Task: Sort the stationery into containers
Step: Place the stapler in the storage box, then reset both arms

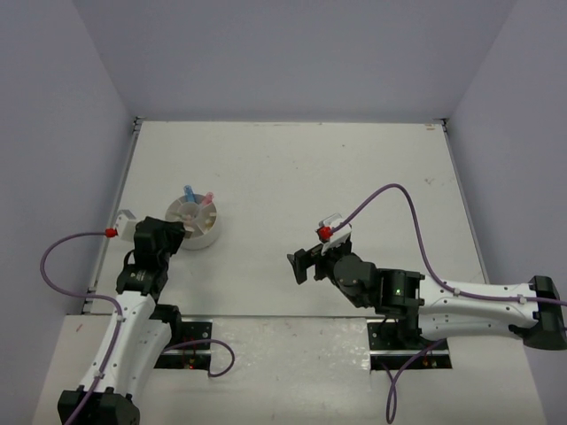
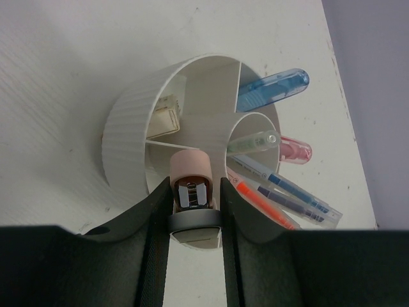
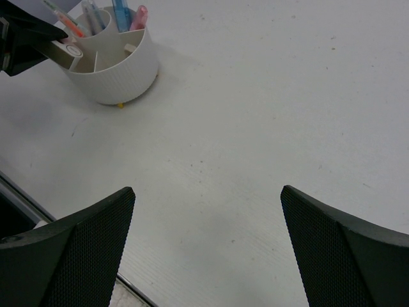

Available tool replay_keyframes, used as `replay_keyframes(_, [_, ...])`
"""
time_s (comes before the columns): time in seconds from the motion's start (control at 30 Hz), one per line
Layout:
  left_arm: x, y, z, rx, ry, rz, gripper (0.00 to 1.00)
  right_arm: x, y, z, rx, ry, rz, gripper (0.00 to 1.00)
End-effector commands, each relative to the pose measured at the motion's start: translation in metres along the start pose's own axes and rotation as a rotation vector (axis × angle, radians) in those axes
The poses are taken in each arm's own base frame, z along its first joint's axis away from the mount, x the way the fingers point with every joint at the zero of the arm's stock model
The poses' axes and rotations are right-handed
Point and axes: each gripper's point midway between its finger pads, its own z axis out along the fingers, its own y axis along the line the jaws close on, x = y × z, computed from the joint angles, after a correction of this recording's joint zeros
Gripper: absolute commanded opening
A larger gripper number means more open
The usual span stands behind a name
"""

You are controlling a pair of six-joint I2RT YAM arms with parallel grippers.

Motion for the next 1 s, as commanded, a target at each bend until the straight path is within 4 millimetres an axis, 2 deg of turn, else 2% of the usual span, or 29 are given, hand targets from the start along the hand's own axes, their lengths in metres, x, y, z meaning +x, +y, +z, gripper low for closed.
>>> replay_keyframes(0.0, [-0.008, -0.011, 0.002, 0.045, -0.037, -0.042, 0.29, -0.008, 0.002, 0.001, 0.003, -0.019, 0.010, 0.99])
replay_keyframes(0.03, [-0.007, -0.011, 0.002, 0.042, -0.033, -0.040, 0.38, -0.008, 0.002, 0.001, 0.003, -0.018, 0.007, 0.99])
replay_keyframes(0.13, [-0.007, -0.011, 0.003, 0.039, -0.033, -0.039, 0.44, -0.008, 0.002, 0.002, 0.005, -0.018, 0.005, 0.99])
replay_keyframes(0.27, [-0.010, -0.016, -0.001, 0.047, -0.032, -0.039, 0.78, -0.007, 0.003, 0.002, 0.002, -0.014, 0.001, 0.99])
replay_keyframes(0.3, [-0.011, -0.019, -0.003, 0.054, -0.032, -0.039, 0.82, -0.007, 0.003, 0.002, 0.001, -0.014, 0.000, 0.99])
replay_keyframes(0.47, [-0.016, -0.037, -0.016, 0.122, -0.019, -0.012, 0.91, -0.007, 0.003, 0.003, 0.005, -0.014, -0.001, 0.99])
replay_keyframes(0.53, [-0.019, -0.048, -0.027, 0.178, -0.010, 0.035, 0.98, -0.012, -0.001, 0.001, 0.020, -0.030, 0.012, 0.99])
replay_keyframes(0.63, [-0.022, -0.062, -0.043, 0.266, -0.006, 0.170, 1.00, -0.017, -0.008, -0.003, 0.046, -0.055, 0.043, 0.99])
replay_keyframes(0.8, [-0.051, -0.087, -0.081, 0.379, -0.108, 0.431, 1.00, -0.040, -0.030, -0.022, 0.121, -0.076, 0.086, 0.99])
replay_keyframes(0.83, [-0.055, -0.095, -0.088, 0.407, -0.118, 0.429, 1.00, -0.048, -0.030, -0.023, 0.129, -0.092, 0.101, 0.99])
replay_keyframes(0.9, [-0.071, -0.108, -0.097, 0.422, -0.170, 0.553, 1.00, -0.059, -0.049, -0.037, 0.205, -0.084, 0.093, 0.99])
replay_keyframes(0.97, [-0.086, -0.119, -0.099, 0.395, -0.203, 0.666, 1.00, -0.084, -0.068, -0.056, 0.281, -0.110, 0.153, 0.99])
